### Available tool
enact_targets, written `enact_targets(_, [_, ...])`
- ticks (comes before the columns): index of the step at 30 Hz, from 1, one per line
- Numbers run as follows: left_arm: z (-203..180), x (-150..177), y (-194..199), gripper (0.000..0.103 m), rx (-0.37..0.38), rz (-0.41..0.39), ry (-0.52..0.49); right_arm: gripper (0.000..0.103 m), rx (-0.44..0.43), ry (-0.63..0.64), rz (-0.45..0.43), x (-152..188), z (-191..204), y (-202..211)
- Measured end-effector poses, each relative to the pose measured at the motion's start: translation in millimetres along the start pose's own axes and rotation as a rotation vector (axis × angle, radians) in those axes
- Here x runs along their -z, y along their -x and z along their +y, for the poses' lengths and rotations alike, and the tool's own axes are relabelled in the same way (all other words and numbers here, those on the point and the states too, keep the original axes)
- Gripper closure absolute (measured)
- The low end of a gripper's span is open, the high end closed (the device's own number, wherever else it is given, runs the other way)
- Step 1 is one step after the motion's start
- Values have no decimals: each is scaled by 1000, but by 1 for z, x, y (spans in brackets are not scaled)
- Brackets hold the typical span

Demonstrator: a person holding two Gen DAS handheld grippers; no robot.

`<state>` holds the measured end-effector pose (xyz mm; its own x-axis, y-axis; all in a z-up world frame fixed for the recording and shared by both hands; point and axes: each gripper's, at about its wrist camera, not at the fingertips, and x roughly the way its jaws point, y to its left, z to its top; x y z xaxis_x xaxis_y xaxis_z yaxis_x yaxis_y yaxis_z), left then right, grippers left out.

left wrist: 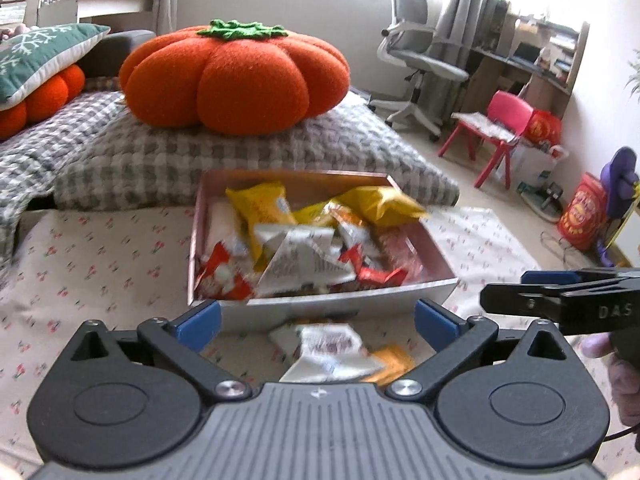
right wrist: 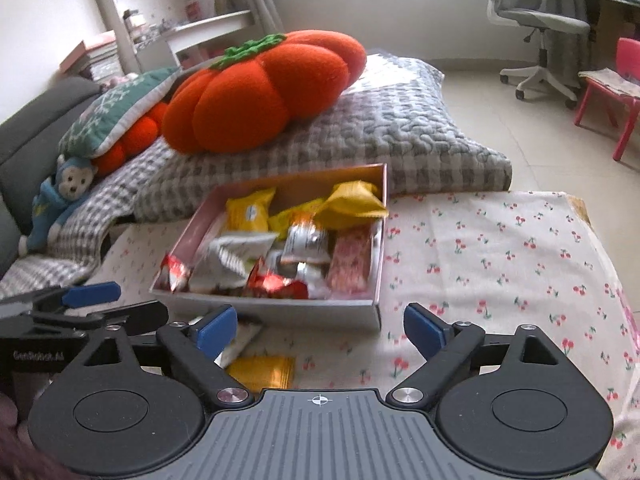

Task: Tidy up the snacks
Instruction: 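Withdraw both tools back over the remaining snacks, then grasp the white pecan kernels packet with the left tool while the right tool grasps the gold bar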

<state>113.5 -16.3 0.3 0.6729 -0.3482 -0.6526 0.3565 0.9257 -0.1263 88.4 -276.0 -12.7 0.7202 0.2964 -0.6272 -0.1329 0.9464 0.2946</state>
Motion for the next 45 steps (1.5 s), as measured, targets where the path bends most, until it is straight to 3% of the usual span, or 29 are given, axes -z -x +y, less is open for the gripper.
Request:
enact_targets(6, [6,16,9,0,-31,39,19,7,-9,46,-20,23,10,11])
enact_targets(15, [14,47,9,0,-76,0,20,6,17,118,-61,52,17,10])
enact_targets(21, [14,40,-2,0,-30,-6,104,6,37,181,-30,65,17,-1])
enact_targets(28, [4,29,-27,2,16,28,127,6,50,227,9,75,15,-16])
enact_targets(31, [2,28,-36,10,9,40,128,6,46,245,24,76,17,-22])
enact_targets(34, [2,30,-40,29,-33,38,134,6,35,262,38,77,19,-30])
enact_targets(39, [4,36,-39,56,-21,32,143,6,11,307,74,79,24,-42])
enact_targets(45, [6,41,-27,63,-40,27,97,6,-13,391,100,85,33,-52])
